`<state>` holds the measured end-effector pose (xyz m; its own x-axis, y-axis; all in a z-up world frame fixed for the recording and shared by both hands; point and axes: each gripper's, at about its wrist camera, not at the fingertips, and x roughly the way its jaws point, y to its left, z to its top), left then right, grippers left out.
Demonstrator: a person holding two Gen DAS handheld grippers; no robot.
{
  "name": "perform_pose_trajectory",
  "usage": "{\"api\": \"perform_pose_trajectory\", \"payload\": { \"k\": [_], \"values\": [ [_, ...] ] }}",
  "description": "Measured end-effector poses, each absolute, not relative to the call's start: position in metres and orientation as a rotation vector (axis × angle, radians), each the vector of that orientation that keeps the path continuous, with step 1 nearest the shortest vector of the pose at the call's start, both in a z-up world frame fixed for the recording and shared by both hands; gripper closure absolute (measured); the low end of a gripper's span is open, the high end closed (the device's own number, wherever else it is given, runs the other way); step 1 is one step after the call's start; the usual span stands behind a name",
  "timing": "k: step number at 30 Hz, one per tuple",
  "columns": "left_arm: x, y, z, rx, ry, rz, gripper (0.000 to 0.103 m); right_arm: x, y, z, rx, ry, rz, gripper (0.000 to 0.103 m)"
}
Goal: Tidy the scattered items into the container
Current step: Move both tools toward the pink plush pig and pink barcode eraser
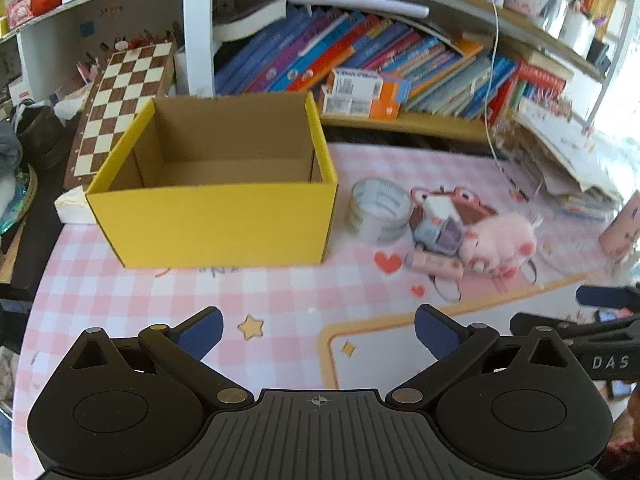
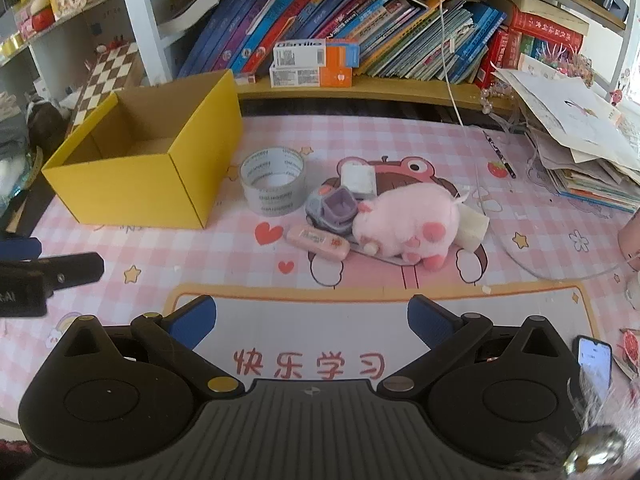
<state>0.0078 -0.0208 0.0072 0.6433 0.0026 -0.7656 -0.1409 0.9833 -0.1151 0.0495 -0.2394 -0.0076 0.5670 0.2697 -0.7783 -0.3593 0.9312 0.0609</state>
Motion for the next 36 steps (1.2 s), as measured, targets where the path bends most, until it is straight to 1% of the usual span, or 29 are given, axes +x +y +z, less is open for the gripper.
{"api": "perform_pose_trajectory", "payload": {
  "k": [6, 10, 15, 23, 36],
  "values": [
    [0.018, -0.026, 0.006, -0.16, 0.866, 0.079, 0.0, 0.058, -0.255, -0.005, -0.066, 0.856, 0.349, 0.002],
    [0.029, -0.029, -0.001, -0.152, 0.904, 0.101, 0.0, 0.064, -0.261, -0.004, -0.077, 0.832, 0.345, 0.003],
    [0.033, -0.033, -0.003, -0.149, 0.882, 0.115, 0.0, 0.071, -0.266, -0.009, -0.107, 0.828, 0.332, 0.008],
    [0.037, -0.043, 0.001, -0.149, 0.824, 0.075, 0.0, 0.075, -0.275, -0.018, -0.121, 0.83, 0.337, 0.008],
    [0.047, -0.061, -0.001, -0.132, 0.867, 0.043, 0.0, 0.087, -0.288, -0.029, -0.053, 0.843, 0.383, 0.007]
  ]
}}
